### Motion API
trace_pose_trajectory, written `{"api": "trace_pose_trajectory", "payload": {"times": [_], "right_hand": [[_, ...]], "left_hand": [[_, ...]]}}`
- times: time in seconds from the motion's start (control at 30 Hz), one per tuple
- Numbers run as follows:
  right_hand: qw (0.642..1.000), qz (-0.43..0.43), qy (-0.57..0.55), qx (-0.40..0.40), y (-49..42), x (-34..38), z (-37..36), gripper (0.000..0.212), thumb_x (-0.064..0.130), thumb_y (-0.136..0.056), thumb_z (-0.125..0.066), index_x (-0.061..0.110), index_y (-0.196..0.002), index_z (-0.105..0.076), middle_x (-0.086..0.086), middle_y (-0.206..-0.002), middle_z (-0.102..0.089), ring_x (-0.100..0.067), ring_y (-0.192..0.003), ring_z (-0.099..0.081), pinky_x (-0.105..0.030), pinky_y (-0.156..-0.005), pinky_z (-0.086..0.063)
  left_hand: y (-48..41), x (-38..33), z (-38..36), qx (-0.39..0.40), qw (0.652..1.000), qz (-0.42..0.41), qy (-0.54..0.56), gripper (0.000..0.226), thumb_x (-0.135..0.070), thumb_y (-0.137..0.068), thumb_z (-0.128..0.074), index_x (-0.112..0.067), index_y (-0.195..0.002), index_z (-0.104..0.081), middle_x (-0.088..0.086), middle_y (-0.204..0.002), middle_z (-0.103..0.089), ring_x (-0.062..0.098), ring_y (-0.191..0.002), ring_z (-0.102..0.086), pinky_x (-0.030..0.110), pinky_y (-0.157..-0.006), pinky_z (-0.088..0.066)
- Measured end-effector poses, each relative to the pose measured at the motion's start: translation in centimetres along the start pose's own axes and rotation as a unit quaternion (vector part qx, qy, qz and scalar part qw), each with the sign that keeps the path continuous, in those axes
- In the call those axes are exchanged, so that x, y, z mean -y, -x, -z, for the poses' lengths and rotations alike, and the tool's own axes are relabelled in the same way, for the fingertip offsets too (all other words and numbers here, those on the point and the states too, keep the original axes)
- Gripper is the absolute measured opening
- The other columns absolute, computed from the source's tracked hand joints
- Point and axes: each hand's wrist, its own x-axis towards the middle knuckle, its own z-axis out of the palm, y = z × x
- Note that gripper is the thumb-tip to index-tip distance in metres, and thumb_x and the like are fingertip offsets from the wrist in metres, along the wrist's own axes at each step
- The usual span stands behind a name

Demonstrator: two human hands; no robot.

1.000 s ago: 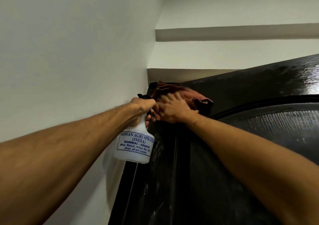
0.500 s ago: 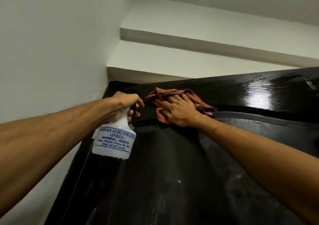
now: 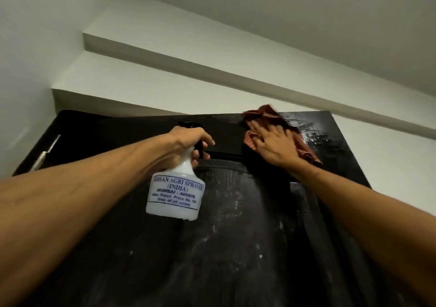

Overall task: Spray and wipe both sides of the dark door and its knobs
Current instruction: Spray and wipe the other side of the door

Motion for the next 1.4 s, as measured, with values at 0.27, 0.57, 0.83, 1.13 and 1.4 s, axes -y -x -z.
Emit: {"api": "trace_pose_trajectory", "payload": {"times": [0.27,0.57,0.83,1.13,1.4], "right_hand": [[1.000,0.008,0.012,0.022,2.4,-10.7,3.1,0.054,0.051,-0.108,-0.029,0.045,-0.160,-0.017,-0.009,-0.165,-0.029,-0.031,-0.148,-0.029,-0.051,-0.122,-0.016],[1.000,0.002,0.006,0.014,4.4,-17.2,4.4,0.057,0.052,-0.109,-0.027,0.043,-0.162,-0.010,-0.001,-0.172,-0.006,-0.027,-0.155,-0.015,-0.048,-0.126,-0.009],[0.997,0.061,0.043,0.010,1.6,-16.2,4.0,0.057,0.053,-0.107,-0.025,0.043,-0.162,-0.012,-0.004,-0.170,-0.017,-0.027,-0.154,-0.019,-0.051,-0.125,-0.009],[0.985,0.168,0.020,0.024,-0.3,-5.4,0.5,0.055,0.052,-0.108,-0.027,0.044,-0.161,-0.012,0.000,-0.172,-0.004,-0.023,-0.158,-0.003,-0.047,-0.126,0.002],[0.996,0.079,0.028,0.012,-1.7,0.6,-1.4,0.056,0.054,-0.107,-0.025,0.046,-0.161,-0.011,-0.001,-0.172,-0.006,-0.030,-0.156,-0.010,-0.055,-0.125,-0.001]], "left_hand": [[0.0,-3.3,-12.3,0.039,0.998,-0.019,0.044,0.016,-0.011,-0.089,-0.072,-0.007,-0.080,-0.059,0.020,-0.076,-0.068,0.009,-0.038,-0.040,0.020,-0.041,-0.039],[-0.8,-6.3,-20.5,0.051,0.996,-0.035,0.070,0.012,-0.008,-0.087,-0.074,-0.002,-0.088,-0.064,0.017,-0.071,-0.067,0.009,-0.040,-0.041,0.020,-0.041,-0.039],[-2.8,-8.4,-20.2,0.057,0.997,-0.038,0.037,0.018,-0.015,-0.091,-0.072,-0.005,-0.094,-0.057,0.016,-0.083,-0.065,0.006,-0.040,-0.038,0.019,-0.039,-0.038],[-3.7,-6.7,-12.2,0.036,0.999,-0.037,0.001,0.013,-0.017,-0.095,-0.066,-0.010,-0.092,-0.055,0.008,-0.074,-0.056,0.006,-0.038,-0.034,0.017,-0.038,-0.034],[-3.4,-2.2,-2.7,0.009,0.999,-0.010,-0.035,0.018,-0.019,-0.097,-0.065,-0.010,-0.091,-0.051,0.011,-0.081,-0.060,0.004,-0.039,-0.036,0.019,-0.047,-0.034]]}}
